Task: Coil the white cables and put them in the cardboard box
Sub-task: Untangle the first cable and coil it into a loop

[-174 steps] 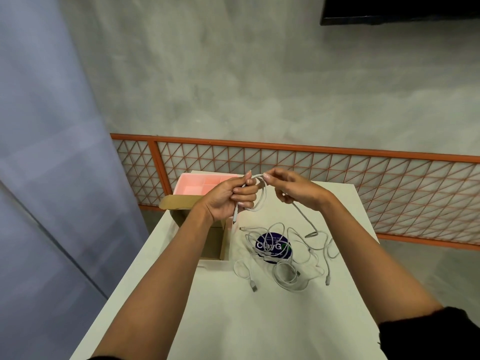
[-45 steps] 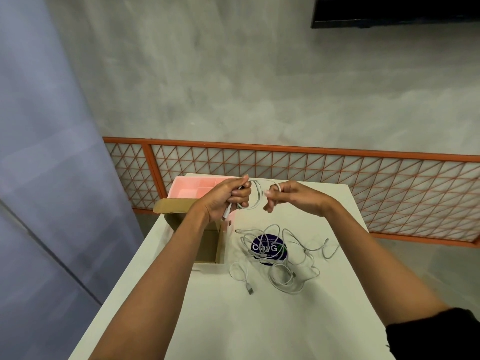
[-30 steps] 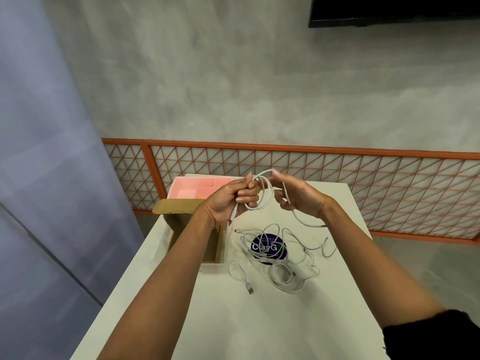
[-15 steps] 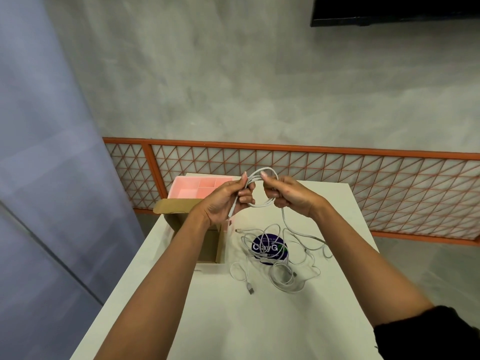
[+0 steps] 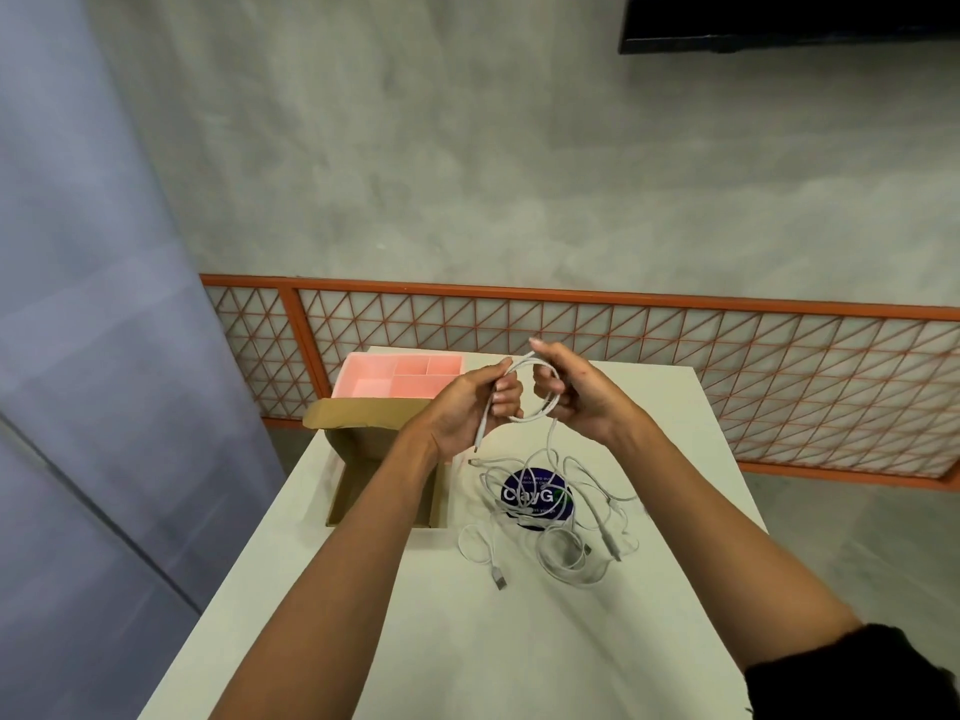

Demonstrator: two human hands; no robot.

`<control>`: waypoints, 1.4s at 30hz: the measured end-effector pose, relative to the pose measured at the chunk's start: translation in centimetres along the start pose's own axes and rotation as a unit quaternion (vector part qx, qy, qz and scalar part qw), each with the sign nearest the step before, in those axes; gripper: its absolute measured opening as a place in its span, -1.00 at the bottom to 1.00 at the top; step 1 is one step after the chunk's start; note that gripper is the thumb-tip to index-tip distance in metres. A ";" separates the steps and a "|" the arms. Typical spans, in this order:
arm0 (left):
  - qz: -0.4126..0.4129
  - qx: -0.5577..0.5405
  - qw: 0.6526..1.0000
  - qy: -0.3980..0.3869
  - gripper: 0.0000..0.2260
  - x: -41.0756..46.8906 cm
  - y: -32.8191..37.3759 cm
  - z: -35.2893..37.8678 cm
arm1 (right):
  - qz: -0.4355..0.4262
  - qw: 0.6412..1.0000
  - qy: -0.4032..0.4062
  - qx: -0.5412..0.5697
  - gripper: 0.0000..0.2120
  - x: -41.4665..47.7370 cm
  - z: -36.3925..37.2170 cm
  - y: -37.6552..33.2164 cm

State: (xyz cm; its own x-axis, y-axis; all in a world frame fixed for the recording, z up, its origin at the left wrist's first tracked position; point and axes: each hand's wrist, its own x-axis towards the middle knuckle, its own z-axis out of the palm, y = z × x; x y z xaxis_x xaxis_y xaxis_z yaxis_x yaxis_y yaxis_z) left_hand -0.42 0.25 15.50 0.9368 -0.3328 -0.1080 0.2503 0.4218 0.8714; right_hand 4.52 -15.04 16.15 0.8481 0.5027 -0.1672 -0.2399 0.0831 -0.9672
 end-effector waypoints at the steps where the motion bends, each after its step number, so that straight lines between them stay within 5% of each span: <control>1: 0.001 -0.010 1.000 -0.010 -0.72 -0.1 -0.1 -0.1 | 0.007 0.999 -0.003 0.034 -0.60 -0.1 0.1 0.0; 6: 0.001 -0.023 0.998 -0.052 -0.79 -0.1 -0.5 -0.7 | 0.036 0.997 0.018 0.072 -0.59 0.0 0.7 -0.2; 12: 0.003 -0.046 0.999 -0.026 -0.77 0.0 -0.1 -0.2 | -0.003 0.998 0.052 -0.040 -0.61 0.0 0.5 -0.4; 15: 0.008 -0.076 0.997 -0.013 -0.70 0.1 0.4 0.1 | -0.043 0.995 0.033 -0.088 -0.64 -0.4 0.0 -0.5; 21: 0.049 -0.009 0.997 0.057 -0.66 0.4 1.2 -0.1 | -0.111 0.993 -0.034 -0.008 -0.80 -0.8 -2.7 1.5; 26: 0.089 0.039 0.990 0.105 -0.65 0.4 2.1 -0.1 | 0.005 0.967 -0.146 -0.209 -0.95 -1.3 -4.4 3.1; 29: 0.090 0.080 0.986 0.120 -0.66 0.4 2.1 -0.1 | 0.078 0.954 -0.174 -0.233 -0.95 -1.8 -4.4 3.6; 36: 0.051 0.196 0.975 0.091 -0.64 -0.3 0.5 0.1 | -0.066 0.986 0.142 -0.057 -0.94 0.2 -3.6 1.7; 42: 0.048 0.231 0.969 0.073 -0.63 -0.4 0.7 0.5 | -0.113 0.971 0.210 0.009 -0.86 1.6 -2.4 -1.4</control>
State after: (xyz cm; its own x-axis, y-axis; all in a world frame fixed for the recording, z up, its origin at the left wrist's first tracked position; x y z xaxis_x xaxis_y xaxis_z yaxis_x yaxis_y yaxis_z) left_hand -0.77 0.27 16.41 0.9833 -0.1743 -0.0526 0.0554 0.0115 0.9984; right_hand 7.36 -16.42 16.74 0.9970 0.0748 -0.0188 -0.0312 0.1672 -0.9854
